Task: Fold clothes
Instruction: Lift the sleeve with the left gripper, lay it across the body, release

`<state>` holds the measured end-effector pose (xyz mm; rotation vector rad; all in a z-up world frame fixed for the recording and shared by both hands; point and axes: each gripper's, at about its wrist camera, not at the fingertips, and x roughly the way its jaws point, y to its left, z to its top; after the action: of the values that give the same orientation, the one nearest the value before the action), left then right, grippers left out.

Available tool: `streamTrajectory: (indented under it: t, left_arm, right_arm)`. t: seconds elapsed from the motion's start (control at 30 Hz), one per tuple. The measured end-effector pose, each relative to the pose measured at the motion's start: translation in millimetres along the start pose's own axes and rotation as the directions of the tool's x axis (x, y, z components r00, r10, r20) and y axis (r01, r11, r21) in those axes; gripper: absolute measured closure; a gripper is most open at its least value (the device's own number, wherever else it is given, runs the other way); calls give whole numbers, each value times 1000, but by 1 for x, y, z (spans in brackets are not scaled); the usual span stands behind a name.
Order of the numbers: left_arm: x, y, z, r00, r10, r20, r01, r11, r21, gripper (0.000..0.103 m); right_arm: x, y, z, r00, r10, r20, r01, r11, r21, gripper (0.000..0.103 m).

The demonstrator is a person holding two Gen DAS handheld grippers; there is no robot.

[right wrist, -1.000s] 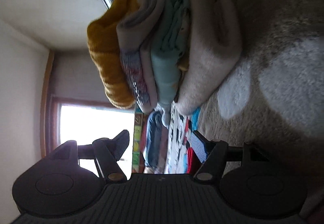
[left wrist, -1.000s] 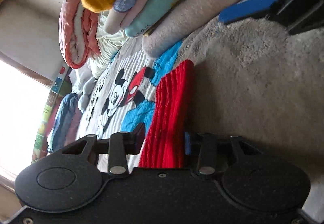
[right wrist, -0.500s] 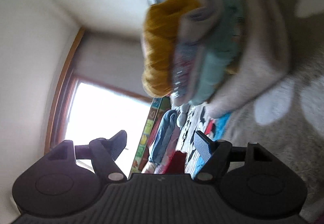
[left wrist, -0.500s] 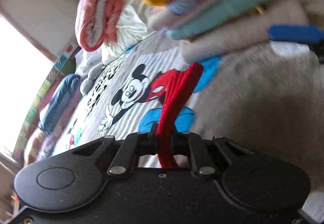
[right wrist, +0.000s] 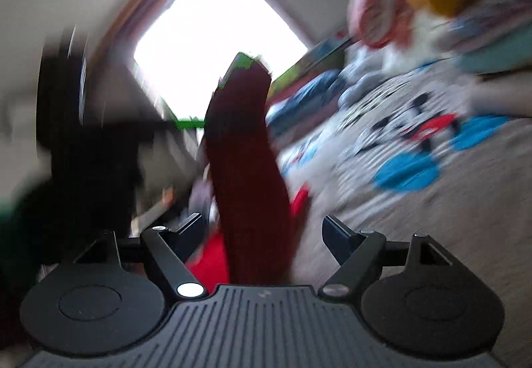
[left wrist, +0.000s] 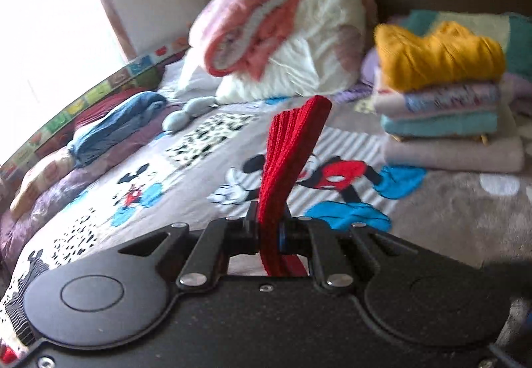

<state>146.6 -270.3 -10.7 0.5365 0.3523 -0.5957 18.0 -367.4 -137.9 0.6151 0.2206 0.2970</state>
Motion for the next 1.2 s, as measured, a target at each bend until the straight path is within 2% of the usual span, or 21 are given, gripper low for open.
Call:
streamTrajectory:
  t: [0.07,0.13,0.2,0.37,0.43,0.63,0.8,1.2]
  left_arm:
    - [-8,14,-3,1000,11,8,-10,999,-37,94]
    - [-16,26,-8,1000,22,16,-21,997,-68,94]
    - [-25,39,-13,999,37,23,-35,995,-98,94]
    - [-45,73,-32,997,72,32,-65,981,-183,94]
    - [-52,86,-42,996,87,32,-78,972,-220,94]
    - [-68,122,-79,993,121,12,-110,937,-333,94]
    - [-77,145,-115,990,143,-13,-135,895,-426,94]
    - [-82,172,-190,986,152,-71,-165,801,-575,94]
  right_arm:
    - [16,24,-14,997,-1,-78,-7,995,-99,25]
    - [28,46,-27,989,-36,-141,7,980,-200,29]
    - [34,61,-36,979,-89,-182,33,956,-291,39]
    - [41,78,-53,960,-174,-221,69,907,-414,50]
    - [45,81,-56,955,-197,-222,81,892,-445,54]
    - [52,83,-61,943,-239,-231,98,863,-495,55]
    - [53,88,-65,940,-250,-231,91,838,-538,55]
    - [53,107,-78,933,-262,-246,45,764,-644,55]
